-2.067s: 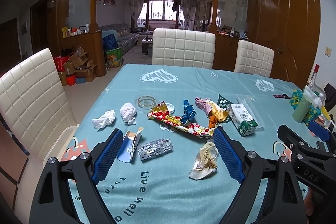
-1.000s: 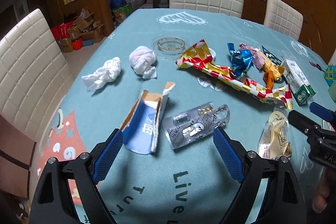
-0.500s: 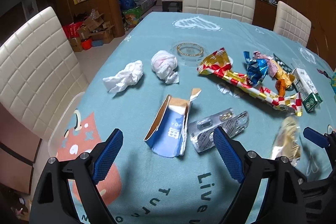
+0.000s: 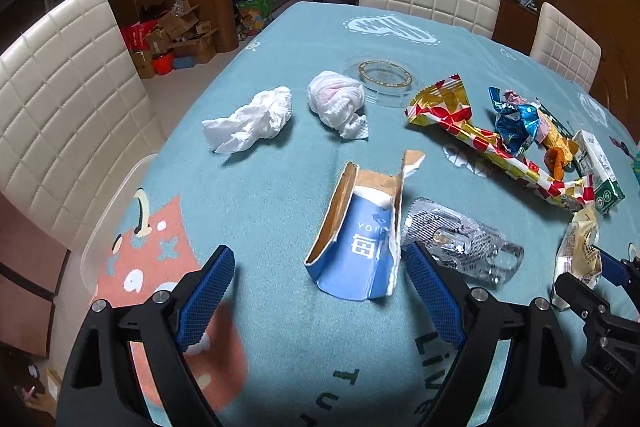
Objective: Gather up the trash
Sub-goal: 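Grasp the torn blue paper carton with the left tool while the right tool grasps the crumpled gold wrapper, then carry both held items over to the clear plastic bin on the floor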
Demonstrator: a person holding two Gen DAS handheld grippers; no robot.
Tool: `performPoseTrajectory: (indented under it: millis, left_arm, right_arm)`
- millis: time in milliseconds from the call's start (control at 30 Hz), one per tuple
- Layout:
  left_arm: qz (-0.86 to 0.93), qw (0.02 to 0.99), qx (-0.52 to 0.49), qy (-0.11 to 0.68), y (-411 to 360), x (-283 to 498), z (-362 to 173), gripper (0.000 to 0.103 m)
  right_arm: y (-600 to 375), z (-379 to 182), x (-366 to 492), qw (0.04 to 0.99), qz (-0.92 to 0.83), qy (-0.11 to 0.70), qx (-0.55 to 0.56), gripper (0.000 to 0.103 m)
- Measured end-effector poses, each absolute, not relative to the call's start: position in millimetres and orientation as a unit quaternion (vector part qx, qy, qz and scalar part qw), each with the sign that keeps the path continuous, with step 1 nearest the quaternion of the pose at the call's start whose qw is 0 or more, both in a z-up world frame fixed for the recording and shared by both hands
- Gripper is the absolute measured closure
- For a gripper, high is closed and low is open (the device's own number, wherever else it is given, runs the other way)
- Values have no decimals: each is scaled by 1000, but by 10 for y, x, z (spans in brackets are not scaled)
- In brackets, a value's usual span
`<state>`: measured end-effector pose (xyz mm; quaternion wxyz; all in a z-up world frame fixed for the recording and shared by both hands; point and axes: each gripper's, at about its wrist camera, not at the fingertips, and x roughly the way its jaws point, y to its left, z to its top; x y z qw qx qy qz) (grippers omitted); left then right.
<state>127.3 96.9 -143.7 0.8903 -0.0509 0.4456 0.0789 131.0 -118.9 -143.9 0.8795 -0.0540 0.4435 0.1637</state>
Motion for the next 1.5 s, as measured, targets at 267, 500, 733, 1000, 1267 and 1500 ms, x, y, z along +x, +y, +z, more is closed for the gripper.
performPoseTrajectory:
  millis: [267, 500, 733, 1000, 1267, 1500]
  left_arm:
    - [65, 893, -50, 443, 937, 1244, -1419, 67]
    - [80, 906, -51, 412, 1001, 1006, -1189, 68]
    - [96, 917, -48, 384, 1182, 706, -962, 68]
    - [153, 917, -55, 365, 1799, 363, -888, 68]
    - [220, 907, -58, 356, 2511, 296, -845, 68]
    - [229, 899, -67, 369, 2951, 457, -975, 67]
  right_arm:
    - [-1240, -1336, 1284, 887, 144, 434, -61, 45]
    - [-1234, -1119, 1165, 899, 137, 409, -68, 45]
    - [-937, -904, 1068, 898, 172, 395, -89, 45]
    - [18, -731, 958, 880, 246, 377, -150, 45]
    - [1103, -690, 1002, 867, 308, 343, -191, 45]
    - [1690, -769, 1373, 858, 324, 355, -180, 45]
